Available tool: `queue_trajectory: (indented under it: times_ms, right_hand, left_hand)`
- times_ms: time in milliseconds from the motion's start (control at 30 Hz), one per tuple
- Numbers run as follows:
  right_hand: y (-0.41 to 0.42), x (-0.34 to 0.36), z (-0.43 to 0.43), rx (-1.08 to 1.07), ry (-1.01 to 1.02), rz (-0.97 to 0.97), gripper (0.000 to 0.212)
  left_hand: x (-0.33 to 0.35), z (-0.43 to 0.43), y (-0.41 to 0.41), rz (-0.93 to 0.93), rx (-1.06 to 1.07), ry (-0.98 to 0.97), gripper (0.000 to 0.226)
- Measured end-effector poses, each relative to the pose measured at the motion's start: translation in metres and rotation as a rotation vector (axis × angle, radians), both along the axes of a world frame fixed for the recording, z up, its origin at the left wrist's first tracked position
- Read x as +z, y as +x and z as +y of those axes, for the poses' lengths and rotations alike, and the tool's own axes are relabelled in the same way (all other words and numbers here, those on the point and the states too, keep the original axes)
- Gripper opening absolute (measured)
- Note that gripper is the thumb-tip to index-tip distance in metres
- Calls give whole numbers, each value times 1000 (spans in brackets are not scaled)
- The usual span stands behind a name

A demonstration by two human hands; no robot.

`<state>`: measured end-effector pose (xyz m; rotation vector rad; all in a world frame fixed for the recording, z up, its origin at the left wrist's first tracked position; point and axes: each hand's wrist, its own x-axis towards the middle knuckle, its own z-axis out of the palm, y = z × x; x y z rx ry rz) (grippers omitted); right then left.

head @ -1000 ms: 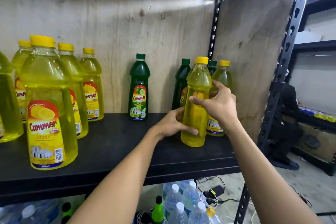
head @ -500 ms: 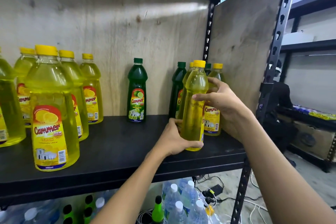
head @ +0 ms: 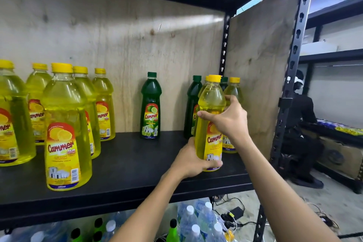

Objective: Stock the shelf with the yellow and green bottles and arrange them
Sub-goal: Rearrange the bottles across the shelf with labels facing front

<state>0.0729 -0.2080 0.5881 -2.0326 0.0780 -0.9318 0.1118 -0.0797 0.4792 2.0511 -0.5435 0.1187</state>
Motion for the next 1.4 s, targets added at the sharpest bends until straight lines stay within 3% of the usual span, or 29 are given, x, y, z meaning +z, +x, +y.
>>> queue_trajectory:
  times_ms: [233,533,733,800,900,967,1100,1167,1267,1400]
  right_hand:
    - [2,-9,16,-163,-23,-70,101]
    - [3,-15,22,-209,-33,-77,101]
    - [-14,-9,30,-276,-122,-145,103]
    - [-20,-6,40,-309,-214,-308,93]
    - [-20,9,60,-154,-285,-442,65]
    - [-10,29,70,-35,-289,-373,57]
    - [29,87,73,19,-370,-121,66]
    - [53,115,74,23,-367,32,70]
    - [94,140,75,-5,-349,193,57]
    - [146,141,70,-63,-384,322,51]
  left_hand:
    - [3,9,4,31,-61,-14,85]
    - [5,8,0,13,-53,39,86]
    - [10,29,8,263,-267,-35,75]
    - [11,38,18,333,-309,-112,74]
    - [6,37,41,313,-183,-216,66]
    - [3,32,62,180,-15,-170,53]
    - [9,17,102,-55,231,-193,45]
    - [19,7,123,-86,268,-250,48]
    - [34,-5,149,-112,261,-254,61]
    - [30,-14,173,-135,211,-226,57]
